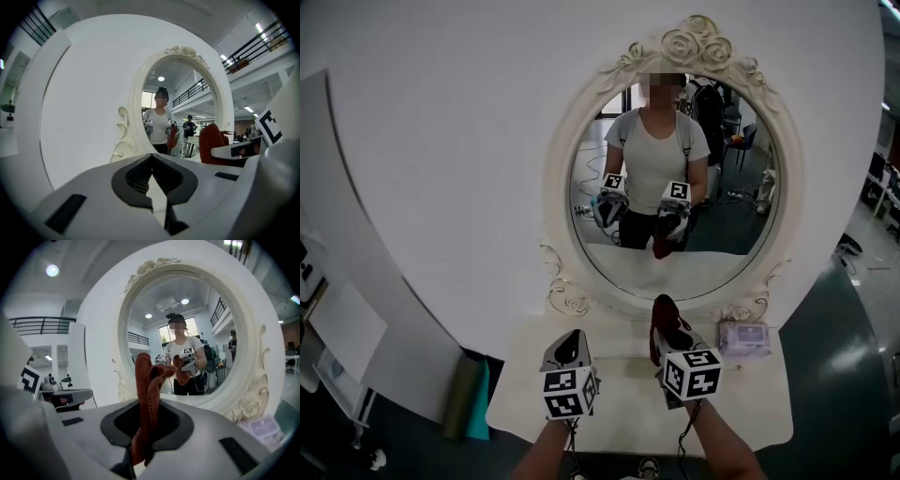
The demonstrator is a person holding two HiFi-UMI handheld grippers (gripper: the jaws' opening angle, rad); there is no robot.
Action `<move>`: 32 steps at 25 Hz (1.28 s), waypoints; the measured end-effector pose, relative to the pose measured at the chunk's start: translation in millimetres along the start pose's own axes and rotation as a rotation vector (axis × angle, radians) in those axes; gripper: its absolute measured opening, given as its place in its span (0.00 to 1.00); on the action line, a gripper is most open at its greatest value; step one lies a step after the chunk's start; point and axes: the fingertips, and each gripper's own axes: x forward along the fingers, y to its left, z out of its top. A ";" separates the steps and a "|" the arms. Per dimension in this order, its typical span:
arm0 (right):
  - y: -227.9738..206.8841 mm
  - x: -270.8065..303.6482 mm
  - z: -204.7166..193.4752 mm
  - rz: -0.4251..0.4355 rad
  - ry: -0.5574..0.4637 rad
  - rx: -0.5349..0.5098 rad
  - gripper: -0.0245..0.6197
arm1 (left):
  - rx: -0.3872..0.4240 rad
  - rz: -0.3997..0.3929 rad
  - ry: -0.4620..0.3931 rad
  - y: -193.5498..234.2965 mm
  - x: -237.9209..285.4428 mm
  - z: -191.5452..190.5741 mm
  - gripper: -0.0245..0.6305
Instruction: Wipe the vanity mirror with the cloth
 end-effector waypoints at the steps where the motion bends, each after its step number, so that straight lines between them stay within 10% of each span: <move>1: 1.6 2.3 16.8 0.007 -0.014 -0.050 0.14 | 0.012 -0.007 -0.016 0.6 3.3 13.2 0.05; 14: 52.5 19.0 240.6 -0.050 -0.147 -0.783 0.13 | 0.147 -0.099 -0.251 -19.1 25.1 217.6 0.05; 22: 64.9 29.5 351.2 -0.408 -0.206 -1.226 0.13 | 0.202 -0.086 -0.342 -16.2 31.3 299.4 0.05; 32: 77.5 37.6 385.7 -0.586 -0.258 -1.364 0.14 | 0.108 -0.083 -0.377 2.4 45.7 329.3 0.05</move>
